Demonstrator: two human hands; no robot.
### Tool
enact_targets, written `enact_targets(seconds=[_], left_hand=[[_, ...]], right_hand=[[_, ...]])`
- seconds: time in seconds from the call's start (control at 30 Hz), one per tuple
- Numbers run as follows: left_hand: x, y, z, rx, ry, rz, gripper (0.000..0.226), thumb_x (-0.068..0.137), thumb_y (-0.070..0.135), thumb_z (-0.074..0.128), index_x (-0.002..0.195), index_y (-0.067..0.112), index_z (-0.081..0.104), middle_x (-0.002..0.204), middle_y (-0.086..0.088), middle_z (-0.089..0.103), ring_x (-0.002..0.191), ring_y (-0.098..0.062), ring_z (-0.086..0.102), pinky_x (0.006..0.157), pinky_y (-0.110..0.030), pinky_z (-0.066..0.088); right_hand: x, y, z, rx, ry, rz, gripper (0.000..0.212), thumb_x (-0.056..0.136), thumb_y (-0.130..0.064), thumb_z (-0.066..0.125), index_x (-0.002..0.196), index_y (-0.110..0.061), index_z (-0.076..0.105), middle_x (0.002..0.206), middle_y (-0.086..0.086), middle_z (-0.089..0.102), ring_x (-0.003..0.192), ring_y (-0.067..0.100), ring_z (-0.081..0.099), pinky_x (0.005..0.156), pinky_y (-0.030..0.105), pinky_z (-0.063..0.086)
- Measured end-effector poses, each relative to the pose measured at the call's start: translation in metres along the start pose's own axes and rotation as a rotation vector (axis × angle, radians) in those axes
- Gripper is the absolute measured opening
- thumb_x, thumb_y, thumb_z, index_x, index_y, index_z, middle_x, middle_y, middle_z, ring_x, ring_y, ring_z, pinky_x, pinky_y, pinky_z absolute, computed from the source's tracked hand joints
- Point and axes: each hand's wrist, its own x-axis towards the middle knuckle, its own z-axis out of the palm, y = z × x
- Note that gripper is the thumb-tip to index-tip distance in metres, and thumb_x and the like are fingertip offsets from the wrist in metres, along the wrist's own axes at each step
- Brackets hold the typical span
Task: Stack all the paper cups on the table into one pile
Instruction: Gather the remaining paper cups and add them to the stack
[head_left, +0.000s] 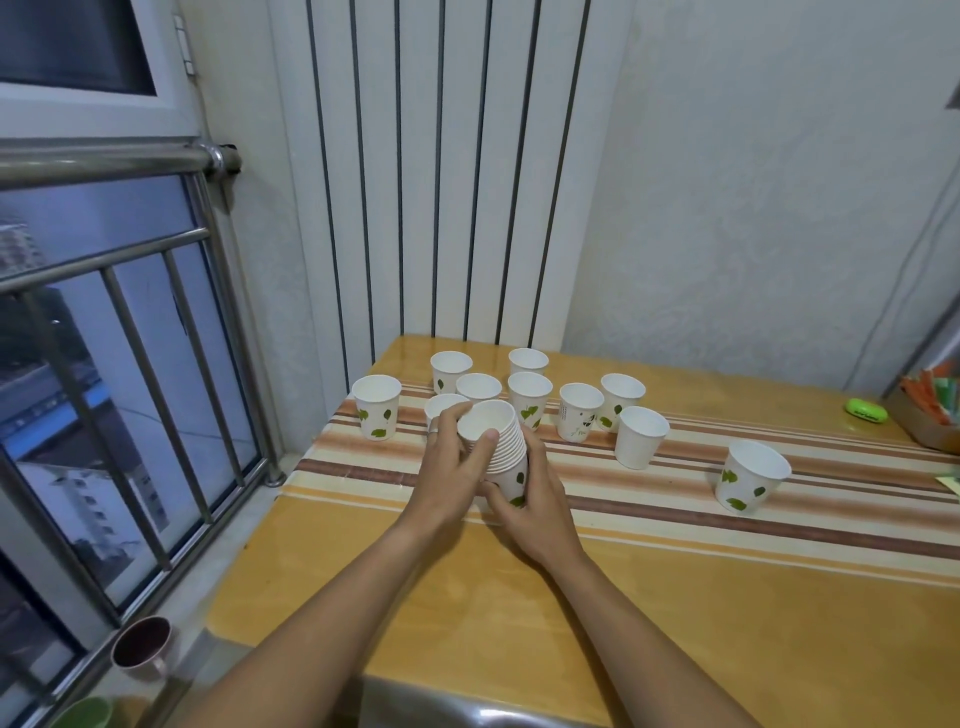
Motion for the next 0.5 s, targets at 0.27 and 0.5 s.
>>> enact_targets(seconds=[0.27, 0.5], left_hand=[[0.027, -0.026, -0.032, 0.174, 0.435, -0.146, 0.054, 0.103, 0.014, 0.061, 0.153, 0.013, 0.04, 0.161, -0.018, 0.031, 0.147, -0.035, 0.037, 0.118, -0.043, 0.035], [0.056, -0.064, -0.06, 0.447, 0.386, -0.31, 0.071, 0.095, 0.006, 0.067, 0.158, 0.025, 0.041, 0.166, -0.017, 0.017, 0.152, -0.043, 0.025, 0.121, -0.059, 0.031]], right_hand=[[0.011, 0.005, 0.003, 0.009, -0.005, 0.005, 0.08, 0.092, -0.033, 0.072, 0.156, -0.043, 0.026, 0.149, -0.017, 0.052, 0.131, 0.007, 0.054, 0.105, 0.041, 0.052], [0.017, 0.012, 0.009, -0.002, -0.025, -0.007, 0.081, 0.093, -0.037, 0.071, 0.158, -0.042, 0.024, 0.15, -0.017, 0.05, 0.135, 0.009, 0.052, 0.106, 0.041, 0.051]])
